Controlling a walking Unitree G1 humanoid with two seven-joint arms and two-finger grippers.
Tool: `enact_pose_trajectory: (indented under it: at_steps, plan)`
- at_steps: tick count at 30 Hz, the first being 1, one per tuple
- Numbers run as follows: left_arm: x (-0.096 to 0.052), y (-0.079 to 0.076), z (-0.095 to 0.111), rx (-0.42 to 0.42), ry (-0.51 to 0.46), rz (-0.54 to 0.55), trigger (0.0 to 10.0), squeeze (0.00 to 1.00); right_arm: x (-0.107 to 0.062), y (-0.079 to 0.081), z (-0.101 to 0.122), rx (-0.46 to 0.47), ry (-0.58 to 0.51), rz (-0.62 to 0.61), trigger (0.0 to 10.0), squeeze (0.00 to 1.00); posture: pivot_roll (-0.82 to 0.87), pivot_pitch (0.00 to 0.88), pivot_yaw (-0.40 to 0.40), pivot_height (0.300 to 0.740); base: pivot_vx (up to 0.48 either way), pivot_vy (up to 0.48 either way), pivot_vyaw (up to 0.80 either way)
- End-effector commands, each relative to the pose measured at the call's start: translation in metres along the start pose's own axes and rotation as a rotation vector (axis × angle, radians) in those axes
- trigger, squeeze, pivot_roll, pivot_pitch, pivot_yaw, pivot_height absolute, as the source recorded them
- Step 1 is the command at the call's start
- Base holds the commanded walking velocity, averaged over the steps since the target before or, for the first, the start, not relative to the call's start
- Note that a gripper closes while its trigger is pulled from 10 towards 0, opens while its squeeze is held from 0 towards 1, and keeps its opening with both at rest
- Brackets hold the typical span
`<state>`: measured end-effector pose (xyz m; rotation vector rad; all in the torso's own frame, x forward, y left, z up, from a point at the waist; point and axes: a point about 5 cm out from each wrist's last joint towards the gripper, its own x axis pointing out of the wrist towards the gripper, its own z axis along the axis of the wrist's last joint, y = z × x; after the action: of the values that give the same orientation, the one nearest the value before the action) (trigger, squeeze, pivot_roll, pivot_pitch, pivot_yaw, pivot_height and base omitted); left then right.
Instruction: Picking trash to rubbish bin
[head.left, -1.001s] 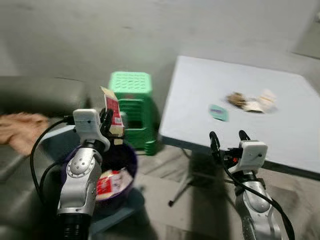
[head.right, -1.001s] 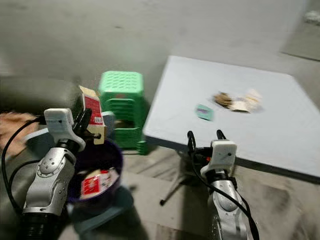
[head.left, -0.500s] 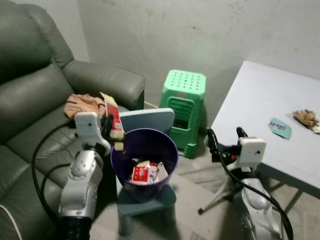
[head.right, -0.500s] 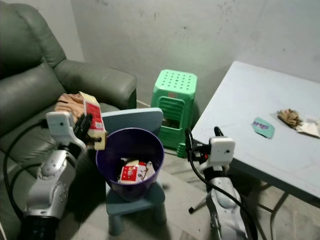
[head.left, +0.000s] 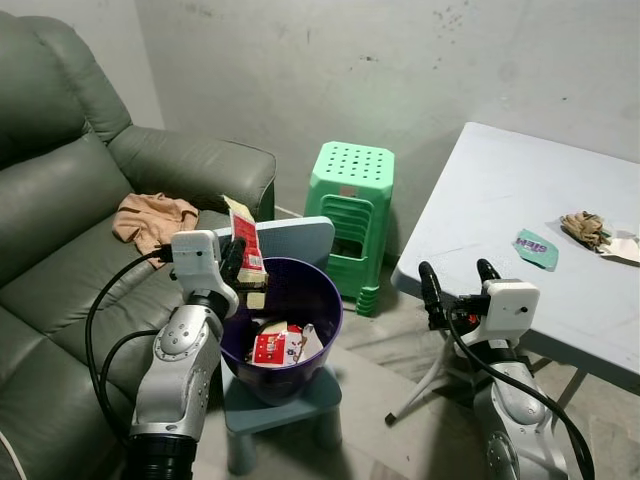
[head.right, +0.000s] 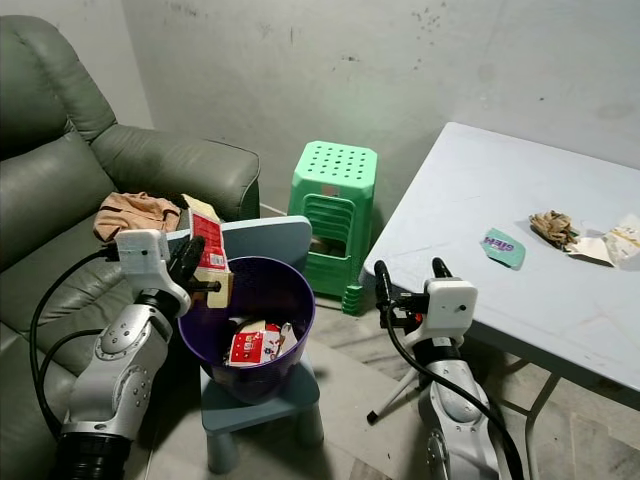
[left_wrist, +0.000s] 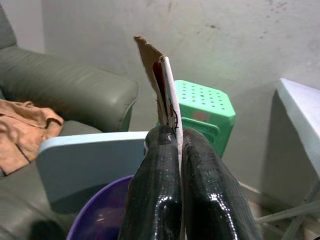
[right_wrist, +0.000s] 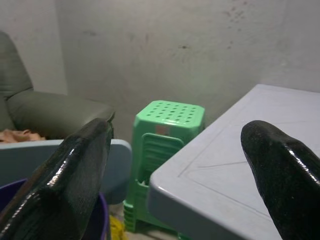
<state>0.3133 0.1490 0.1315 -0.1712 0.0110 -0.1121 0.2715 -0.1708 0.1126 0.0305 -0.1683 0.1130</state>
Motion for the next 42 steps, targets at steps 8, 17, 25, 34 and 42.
enact_pose_trajectory:
  at_steps: [8, 17, 25, 34, 42]
  plan:
    - [0.006, 0.017, -0.007, 0.073, 0.052, 0.003, 10.0, 0.00, 0.007, 0.015, 0.022, -0.059, -0.009, 0.284, 10.0, 0.00, 0.02, 0.019, -0.105, 0.740, 0.000, 0.000, 0.00]
    - [0.019, 0.035, -0.014, 0.100, 0.104, 0.022, 10.0, 0.00, -0.006, 0.032, 0.022, -0.034, 0.070, 0.505, 10.0, 0.00, 0.02, 0.137, -0.164, 0.740, 0.000, 0.000, 0.00]
    - [0.026, 0.033, -0.026, 0.122, 0.149, -0.049, 10.0, 0.00, -0.033, 0.045, 0.024, 0.044, 0.161, 0.647, 10.0, 0.00, -0.03, 0.236, -0.184, 0.740, 0.000, 0.000, 0.00]
    - [0.040, 0.010, -0.033, 0.152, 0.186, -0.206, 10.0, 0.00, -0.053, 0.041, 0.035, 0.050, 0.211, 0.636, 10.0, 0.00, -0.11, 0.311, -0.173, 0.740, 0.000, 0.000, 0.00]
    - [0.050, -0.004, -0.030, 0.169, 0.201, -0.285, 10.0, 0.00, -0.067, 0.038, 0.044, 0.070, 0.238, 0.628, 10.0, 0.00, -0.15, 0.350, -0.168, 0.740, 0.000, 0.000, 0.00]
